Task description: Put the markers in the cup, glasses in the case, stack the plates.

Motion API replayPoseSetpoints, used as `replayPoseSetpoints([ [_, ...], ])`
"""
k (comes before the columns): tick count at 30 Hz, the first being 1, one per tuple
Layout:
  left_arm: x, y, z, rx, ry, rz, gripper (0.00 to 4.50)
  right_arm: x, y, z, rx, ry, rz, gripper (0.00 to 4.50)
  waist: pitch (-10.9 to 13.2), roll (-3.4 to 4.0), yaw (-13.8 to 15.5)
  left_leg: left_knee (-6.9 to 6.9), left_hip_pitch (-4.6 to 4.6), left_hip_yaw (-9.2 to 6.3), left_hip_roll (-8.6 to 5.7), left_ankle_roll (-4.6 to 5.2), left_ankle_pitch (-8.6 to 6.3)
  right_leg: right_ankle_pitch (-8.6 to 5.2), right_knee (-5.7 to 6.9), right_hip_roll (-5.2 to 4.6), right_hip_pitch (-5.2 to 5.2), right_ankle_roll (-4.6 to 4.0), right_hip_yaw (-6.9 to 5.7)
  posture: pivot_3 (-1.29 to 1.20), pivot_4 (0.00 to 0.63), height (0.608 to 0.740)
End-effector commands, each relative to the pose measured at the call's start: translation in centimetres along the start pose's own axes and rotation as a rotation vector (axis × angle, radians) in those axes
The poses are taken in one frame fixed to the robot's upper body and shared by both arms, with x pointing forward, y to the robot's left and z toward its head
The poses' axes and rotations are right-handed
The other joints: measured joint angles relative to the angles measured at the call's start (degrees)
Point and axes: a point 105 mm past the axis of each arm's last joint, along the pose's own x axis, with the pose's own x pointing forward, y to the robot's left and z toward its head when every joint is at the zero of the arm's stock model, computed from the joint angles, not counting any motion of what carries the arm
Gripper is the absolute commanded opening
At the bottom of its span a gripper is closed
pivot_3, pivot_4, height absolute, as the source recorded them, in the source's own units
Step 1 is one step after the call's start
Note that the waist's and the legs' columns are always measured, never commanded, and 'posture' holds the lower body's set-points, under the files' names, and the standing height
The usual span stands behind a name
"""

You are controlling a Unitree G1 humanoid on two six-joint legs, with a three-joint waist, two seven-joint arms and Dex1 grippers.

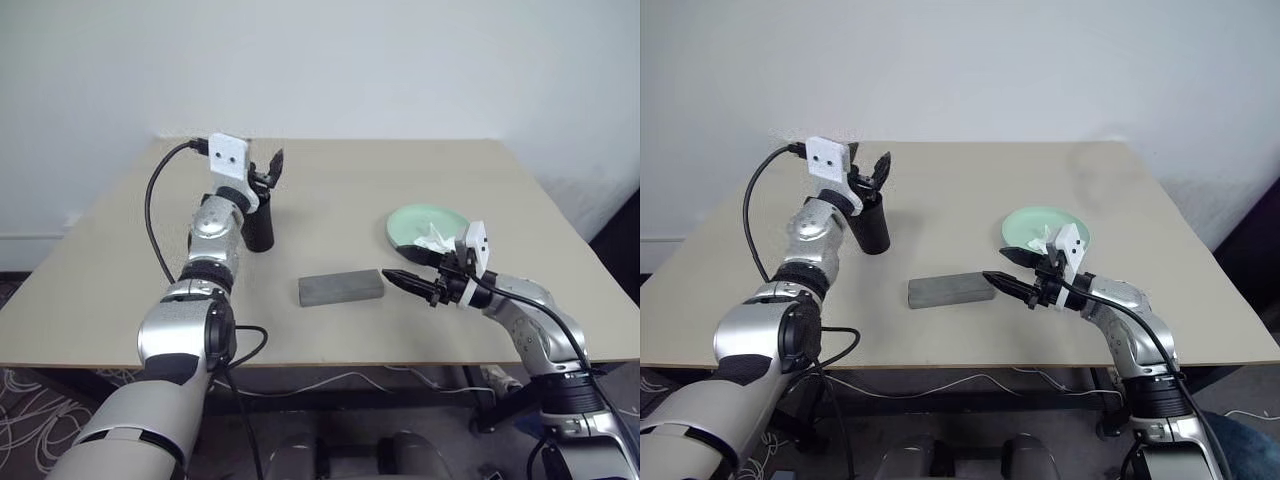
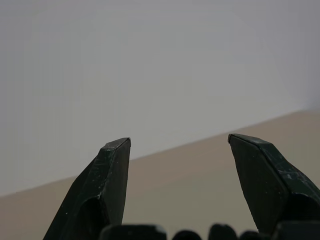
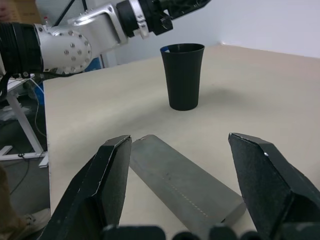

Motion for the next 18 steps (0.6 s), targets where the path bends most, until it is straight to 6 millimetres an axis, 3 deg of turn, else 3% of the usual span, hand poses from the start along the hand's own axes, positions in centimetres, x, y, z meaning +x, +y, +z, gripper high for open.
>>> replayPoseSetpoints([
  [1, -2.3, -0.5, -0.1, -0.029, 0.014, -0.221, 3.29, -0.1, -0.5, 1.3, -0.064, -0.015, 0.002, 3.36, 0.0, 0.01, -0.4, 0.0, 0.0, 0.0, 0.02, 0.0, 0.0, 0.0, 0.0, 0.02, 0.01, 0.0, 0.0, 0.0, 0.0, 0.74],
  [4, -5.4, -0.9, -2.1, -0.024, 0.108, -0.341, 3.29, -0.3, -0.9, 0.8, -0.082, 0.012, 0.0, 3.36, 0.0, 0.01, -1.1, -0.02, 0.01, 0.0, 0.04, -0.01, 0.01, 0.0, 0.03, 0.05, -0.01, 0.0, 0.01, 0.0, 0.0, 0.74],
  [9, -9.0, -2.0, -4.7, 0.053, 0.235, -0.441, 3.29, -1.1, -1.6, 0.0, -0.114, 0.057, -0.007, 3.36, 0.0, -0.03, -1.0, 0.05, 0.01, 0.0, 0.04, -0.01, 0.0, 0.0, 0.04, -0.03, -0.02, 0.0, -0.04, 0.0, 0.0, 0.74],
  [12, -11.2, -2.2, -6.3, 0.039, 0.299, -0.447, 3.29, -3.0, -2.6, -1.3, -0.154, 0.135, -0.038, 3.36, 0.0, -0.02, -1.0, 0.06, 0.01, 0.0, 0.04, 0.0, 0.0, 0.01, 0.02, -0.08, -0.01, -0.01, -0.04, 0.0, 0.0, 0.74],
  [18, -12.8, -3.4, -7.9, 0.024, 0.355, -0.468, 3.29, -6.9, -4.6, -1.9, -0.151, 0.202, -0.118, 3.36, 0.0, 0.0, -0.7, -0.02, 0.02, 0.02, 0.06, 0.0, 0.0, 0.01, 0.02, -0.08, -0.09, -0.01, -0.01, 0.0, 0.0, 0.74],
])
